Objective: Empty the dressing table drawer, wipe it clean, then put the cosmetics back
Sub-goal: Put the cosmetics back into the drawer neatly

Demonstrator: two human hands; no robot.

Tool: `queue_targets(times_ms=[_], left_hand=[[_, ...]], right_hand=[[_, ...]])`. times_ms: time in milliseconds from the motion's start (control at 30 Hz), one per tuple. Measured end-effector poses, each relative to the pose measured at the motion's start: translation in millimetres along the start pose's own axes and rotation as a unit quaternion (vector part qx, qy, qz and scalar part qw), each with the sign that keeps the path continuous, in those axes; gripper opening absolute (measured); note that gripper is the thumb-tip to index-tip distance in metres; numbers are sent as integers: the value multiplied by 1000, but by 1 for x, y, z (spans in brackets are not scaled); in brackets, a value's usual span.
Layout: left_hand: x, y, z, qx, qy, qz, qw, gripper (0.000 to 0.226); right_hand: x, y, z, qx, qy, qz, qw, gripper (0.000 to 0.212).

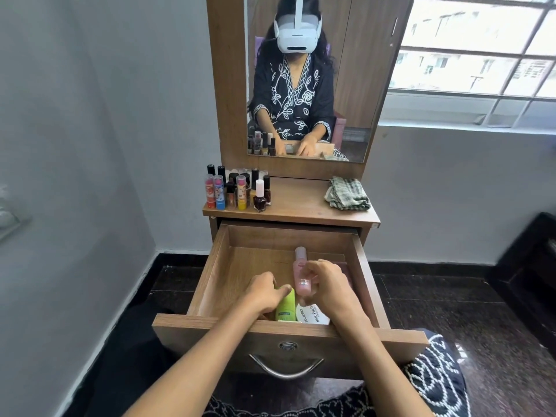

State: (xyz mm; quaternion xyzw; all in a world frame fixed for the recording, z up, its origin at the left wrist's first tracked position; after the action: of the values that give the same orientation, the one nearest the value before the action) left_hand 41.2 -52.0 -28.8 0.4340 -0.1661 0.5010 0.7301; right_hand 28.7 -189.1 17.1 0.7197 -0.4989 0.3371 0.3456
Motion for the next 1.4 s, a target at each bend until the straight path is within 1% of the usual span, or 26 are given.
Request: queue_targets(times_ms=[100, 233, 300, 367, 433, 500, 633, 700, 800, 900, 967, 1033, 1100, 1167, 1300, 1400], left_hand=[[10, 1, -1, 8, 6, 64, 998, 37], [34, 18, 4, 2, -8, 176, 984, 29], [47, 30, 10, -37, -2, 233, 972, 25], [59, 41, 14, -98, 27, 272, 957, 20], [73, 51, 16, -149, 34, 301, 941, 23], [91, 59, 15, -182, 35, 332, 925, 30], [136, 74, 10, -194, 42, 411, 890, 42], [158, 77, 8, -192, 33, 435, 879, 44], [183, 68, 8, -155, -6, 426, 891, 49], [194, 52, 10, -120, -72, 376, 916, 63], [196, 40, 9, -104, -109, 340, 928, 73], [198, 31, 5, -96, -120, 310, 938, 75], [199, 25, 1, -94, -117, 293, 944, 69], [200, 24, 0, -102, -113, 294, 943, 60], [211, 34, 4, -143, -85, 352, 921, 25], [217, 38, 4, -145, -76, 364, 917, 17]], right_hand=[[6, 4, -4, 16, -14, 39, 999, 37], [13, 9, -7, 26, -16, 82, 996, 31], [18, 11, -11, 34, -11, 109, 993, 33], [23, 12, -18, 50, -16, 133, 990, 35], [28, 10, -28, 76, -38, 146, 986, 35], [32, 6, -45, 104, -57, 157, 980, 38], [44, -12, -98, 160, -46, 177, 970, 46], [52, -24, -130, 190, 1, 196, 962, 47], [59, -46, -169, 200, 110, 219, 949, 51], [54, -71, -191, 186, 207, 220, 935, 57], [47, -86, -198, 165, 271, 212, 924, 58], [40, -99, -200, 148, 318, 186, 918, 58], [35, -107, -199, 140, 333, 167, 917, 56], [34, -110, -199, 140, 337, 166, 916, 49], [36, -110, -202, 149, 346, 174, 910, 35], [40, -107, -208, 172, 329, 194, 908, 20]])
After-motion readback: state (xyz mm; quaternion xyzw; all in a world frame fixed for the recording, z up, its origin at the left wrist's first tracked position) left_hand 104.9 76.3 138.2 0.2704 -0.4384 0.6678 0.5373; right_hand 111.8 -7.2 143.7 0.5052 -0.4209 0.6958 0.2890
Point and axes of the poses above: each hand's wrist, its own y-axis away from the middle knuckle, its own x-axis out of the back of the hand, z = x × y, the point moved 7 cm from there along -y, towards the middle knuckle, and after that the axes turned 15 degrees about -z, right-handed, at the moved point
